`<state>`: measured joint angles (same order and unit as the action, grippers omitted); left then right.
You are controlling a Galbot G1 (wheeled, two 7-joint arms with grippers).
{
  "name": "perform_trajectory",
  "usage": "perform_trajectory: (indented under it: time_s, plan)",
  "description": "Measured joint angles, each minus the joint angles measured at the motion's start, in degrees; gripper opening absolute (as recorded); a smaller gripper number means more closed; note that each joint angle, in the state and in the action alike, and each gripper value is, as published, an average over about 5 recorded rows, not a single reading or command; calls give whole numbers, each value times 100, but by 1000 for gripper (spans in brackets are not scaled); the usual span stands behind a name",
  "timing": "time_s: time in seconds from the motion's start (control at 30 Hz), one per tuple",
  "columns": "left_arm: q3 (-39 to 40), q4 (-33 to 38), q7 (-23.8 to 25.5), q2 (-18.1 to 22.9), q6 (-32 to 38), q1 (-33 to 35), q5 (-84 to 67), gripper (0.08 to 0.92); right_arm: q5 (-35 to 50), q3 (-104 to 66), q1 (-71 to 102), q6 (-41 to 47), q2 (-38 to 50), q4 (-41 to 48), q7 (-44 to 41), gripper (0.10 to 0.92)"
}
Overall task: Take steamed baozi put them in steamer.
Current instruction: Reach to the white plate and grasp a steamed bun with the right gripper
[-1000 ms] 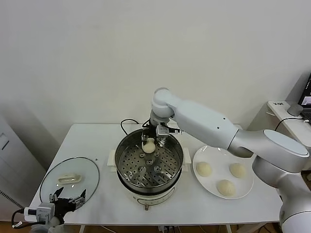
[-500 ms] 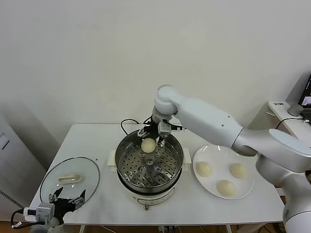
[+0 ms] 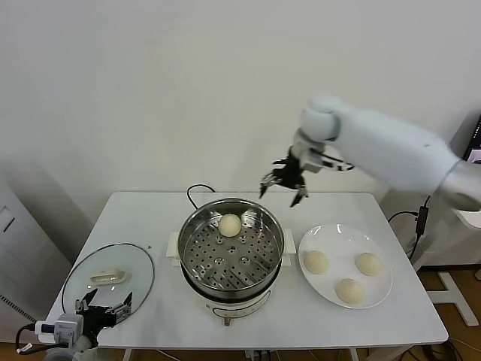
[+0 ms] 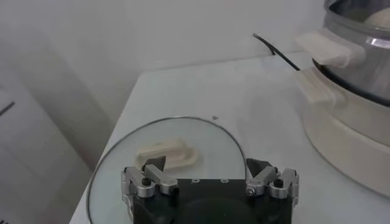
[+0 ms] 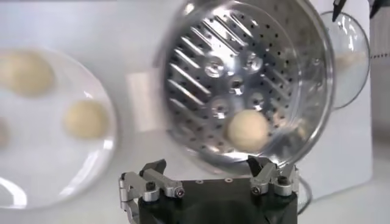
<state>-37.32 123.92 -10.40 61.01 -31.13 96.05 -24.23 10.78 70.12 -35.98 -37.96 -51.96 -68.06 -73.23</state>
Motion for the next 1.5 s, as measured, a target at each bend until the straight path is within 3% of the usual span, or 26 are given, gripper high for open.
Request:
perform_trajectory:
  time_s: [0.23,0.5,1.5]
  plan:
    - [39,22,-4,20,-29,-34,-1,823,573,410,61,1381,535,62,67,823]
    - [70,31,-7,40,-58,-77,0,823,747,391,596,2208,679,317,243,823]
    - [143,-18,-11,84,-113,-168,31,823,119,-763,2675,2937,231,1443,766,805]
